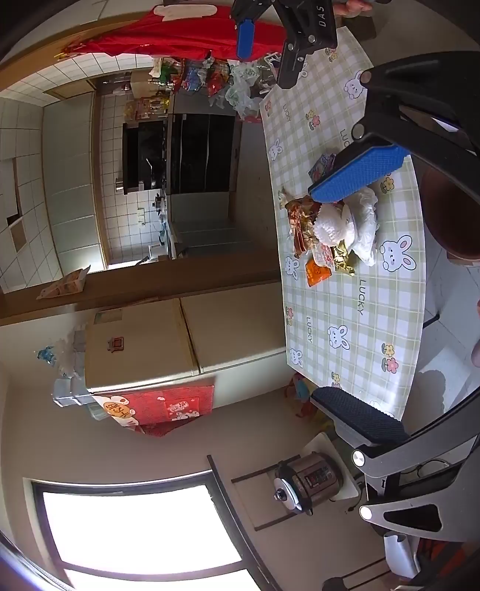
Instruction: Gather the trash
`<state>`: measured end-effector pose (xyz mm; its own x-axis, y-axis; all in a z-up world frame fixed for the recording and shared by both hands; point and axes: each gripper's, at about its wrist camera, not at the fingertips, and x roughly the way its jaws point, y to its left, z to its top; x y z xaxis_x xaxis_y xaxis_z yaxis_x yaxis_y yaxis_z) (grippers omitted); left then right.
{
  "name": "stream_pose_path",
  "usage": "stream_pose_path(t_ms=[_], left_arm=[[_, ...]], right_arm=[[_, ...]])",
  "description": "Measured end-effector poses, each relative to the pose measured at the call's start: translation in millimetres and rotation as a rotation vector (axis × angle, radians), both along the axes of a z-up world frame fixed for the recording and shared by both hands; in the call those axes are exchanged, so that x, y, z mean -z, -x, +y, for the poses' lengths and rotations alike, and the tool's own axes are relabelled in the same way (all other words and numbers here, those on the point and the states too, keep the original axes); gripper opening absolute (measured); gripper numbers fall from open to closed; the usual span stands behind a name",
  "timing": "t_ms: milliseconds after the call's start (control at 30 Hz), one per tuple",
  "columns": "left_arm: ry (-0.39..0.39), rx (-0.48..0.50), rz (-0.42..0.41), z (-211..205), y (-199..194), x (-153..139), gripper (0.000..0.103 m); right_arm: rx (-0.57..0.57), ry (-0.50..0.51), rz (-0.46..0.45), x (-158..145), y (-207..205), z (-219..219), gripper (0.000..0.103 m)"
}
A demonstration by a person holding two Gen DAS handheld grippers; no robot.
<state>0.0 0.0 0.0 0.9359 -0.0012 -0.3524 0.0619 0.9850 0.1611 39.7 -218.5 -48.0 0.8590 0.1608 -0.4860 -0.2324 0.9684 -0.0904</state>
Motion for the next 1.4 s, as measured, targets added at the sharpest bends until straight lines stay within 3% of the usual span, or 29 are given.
stream_pose_path(t_ms=[1400], left_arm=[[-0.018,-0.011,-0.009,1.0,2.8,-4.1,0.098]], right_arm=[[0.005,0.007,-0.003,-0.6,2.0,2.9,0.098]])
